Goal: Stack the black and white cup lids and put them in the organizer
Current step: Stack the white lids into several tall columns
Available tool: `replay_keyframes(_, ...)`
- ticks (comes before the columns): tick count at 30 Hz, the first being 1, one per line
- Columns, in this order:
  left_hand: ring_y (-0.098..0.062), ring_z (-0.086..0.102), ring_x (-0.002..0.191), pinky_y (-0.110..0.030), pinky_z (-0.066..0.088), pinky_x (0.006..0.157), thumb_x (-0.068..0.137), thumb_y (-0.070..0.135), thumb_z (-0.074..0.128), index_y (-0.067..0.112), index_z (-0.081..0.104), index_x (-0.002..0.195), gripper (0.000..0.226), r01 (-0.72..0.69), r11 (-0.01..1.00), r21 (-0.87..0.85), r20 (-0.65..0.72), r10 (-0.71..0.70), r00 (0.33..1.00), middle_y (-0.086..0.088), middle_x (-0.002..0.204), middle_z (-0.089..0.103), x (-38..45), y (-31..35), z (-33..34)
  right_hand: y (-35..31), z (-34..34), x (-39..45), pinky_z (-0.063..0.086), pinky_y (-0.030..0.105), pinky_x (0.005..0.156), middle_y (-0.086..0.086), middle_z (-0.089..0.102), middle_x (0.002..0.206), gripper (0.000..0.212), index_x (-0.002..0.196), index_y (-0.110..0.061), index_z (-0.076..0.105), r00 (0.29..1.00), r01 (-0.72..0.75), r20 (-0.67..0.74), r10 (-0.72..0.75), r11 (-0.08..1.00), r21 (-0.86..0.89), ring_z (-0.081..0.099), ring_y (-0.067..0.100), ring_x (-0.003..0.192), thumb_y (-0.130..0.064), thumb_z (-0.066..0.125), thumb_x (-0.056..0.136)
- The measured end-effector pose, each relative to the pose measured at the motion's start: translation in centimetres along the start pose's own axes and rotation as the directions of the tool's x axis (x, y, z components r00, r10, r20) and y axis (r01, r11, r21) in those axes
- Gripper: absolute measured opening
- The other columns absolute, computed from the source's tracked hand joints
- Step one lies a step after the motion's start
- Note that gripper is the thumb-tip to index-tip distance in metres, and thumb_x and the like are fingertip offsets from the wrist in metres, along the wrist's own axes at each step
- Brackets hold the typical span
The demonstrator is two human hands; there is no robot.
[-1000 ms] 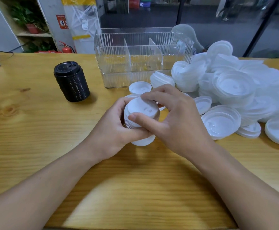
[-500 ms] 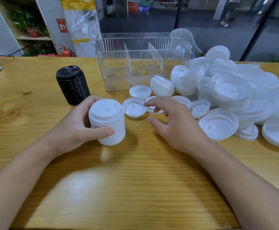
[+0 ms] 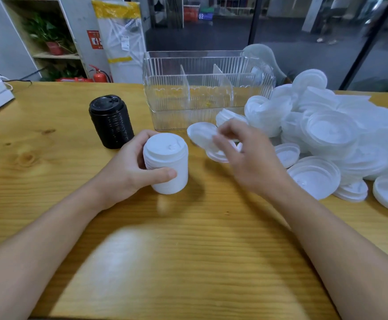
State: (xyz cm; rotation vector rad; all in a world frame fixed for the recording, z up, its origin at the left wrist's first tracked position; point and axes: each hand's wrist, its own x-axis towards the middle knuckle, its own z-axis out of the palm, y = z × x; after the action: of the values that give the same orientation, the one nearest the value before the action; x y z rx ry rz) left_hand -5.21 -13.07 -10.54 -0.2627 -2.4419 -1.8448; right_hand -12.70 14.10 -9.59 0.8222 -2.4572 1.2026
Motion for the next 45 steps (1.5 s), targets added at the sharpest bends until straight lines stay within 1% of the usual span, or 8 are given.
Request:
replay_keyframes(4,-0.016,0.074,0.117,-0.037,0.059,0.096,0.075,0.03,0.095,0.024,0.061,0.133,0.067,-0.001,0.995,0.1,0.018,-0.001,1.0,0.005,0.124,0.077,2.0,0.6,1.0,0.9,-2.3,0.0,0.045,0.019,0.068,-0.013,0.071,0.084,0.019,0.101,-0.022,0.076,0.991,-0.127,-0.018,0.13,0.985,0.118,0.06,0.003,0.074,-0.025,0.06,0.111)
replay_keyframes(8,-0.016,0.073,0.119,-0.047,0.06,0.103,0.075,0.035,0.096,0.024,0.059,0.134,0.071,-0.026,0.994,0.104,0.011,0.025,1.0,0.006,0.128,0.076,3.8,0.8,3.2,1.8,-0.8,0.1,0.049,0.035,0.09,0.001,0.074,0.102,0.025,0.112,-0.017,0.08,0.991,-0.056,0.114,0.065,0.995,-0.084,0.064,0.012,0.096,-0.025,0.056,0.112)
replay_keyframes(14,-0.019,0.072,0.124,-0.052,0.058,0.108,0.072,0.044,0.095,0.026,0.059,0.136,0.076,-0.041,0.998,0.045,-0.053,0.043,0.998,0.004,0.132,0.075,3.1,-0.4,3.5,1.2,-2.0,0.0,0.047,0.033,0.11,-0.012,0.059,0.144,0.055,0.152,-0.029,0.058,0.984,-0.013,0.171,0.045,0.983,-0.184,0.058,0.006,0.128,-0.044,0.073,0.1)
replay_keyframes(19,-0.017,0.07,0.128,-0.057,0.055,0.111,0.073,0.049,0.096,0.033,0.056,0.141,0.08,-0.047,0.997,0.067,-0.064,0.052,0.997,0.007,0.136,0.073,3.0,-0.4,3.6,0.2,-3.6,-0.9,0.041,0.036,0.11,-0.015,0.059,0.128,0.097,0.152,-0.032,0.049,0.952,-0.05,0.259,0.165,0.916,-0.398,0.055,0.01,0.121,-0.069,0.088,0.071)
replay_keyframes(23,-0.01,0.065,0.136,-0.043,0.054,0.114,0.071,0.052,0.097,0.035,0.043,0.158,0.104,-0.049,0.998,0.03,-0.09,0.052,0.995,0.013,0.146,0.066,2.8,-0.1,3.8,0.0,-2.9,-1.0,0.041,0.044,0.111,-0.016,0.06,0.117,0.09,0.148,-0.031,0.052,0.955,-0.009,0.256,0.148,0.879,-0.476,0.057,0.015,0.115,-0.07,0.082,0.072)
replay_keyframes(28,-0.016,0.067,0.132,-0.053,0.055,0.112,0.075,0.053,0.094,0.032,0.052,0.148,0.087,-0.072,0.995,0.073,-0.094,0.079,0.992,0.009,0.14,0.07,2.5,-0.1,4.1,0.1,-3.8,-0.9,0.043,0.021,0.094,-0.019,0.065,0.119,0.083,0.145,-0.033,0.059,0.965,-0.125,0.18,0.188,0.941,-0.316,0.059,0.004,0.113,-0.058,0.091,0.073)
replay_keyframes(36,-0.015,0.071,0.127,-0.054,0.057,0.11,0.082,0.053,0.089,0.032,0.054,0.145,0.076,-0.03,0.999,0.028,-0.048,0.031,0.998,0.009,0.136,0.073,2.0,0.6,4.9,-1.7,-3.9,-0.4,0.058,0.027,0.089,-0.008,0.077,0.118,0.032,0.124,-0.026,0.076,0.987,-0.142,-0.037,0.157,0.955,0.259,0.075,0.009,0.107,-0.036,0.084,0.094)
replay_keyframes(45,-0.021,0.074,0.123,-0.062,0.057,0.107,0.08,0.042,0.094,0.032,0.055,0.14,0.072,-0.015,0.998,-0.069,-0.098,0.008,0.995,0.006,0.132,0.076,1.3,0.5,6.9,-3.5,-0.5,-1.5,0.043,0.012,0.097,-0.017,0.063,0.125,0.047,0.135,-0.028,0.074,1.0,0.009,-0.002,-0.009,0.999,-0.034,0.059,-0.004,0.117,-0.053,0.078,0.094)
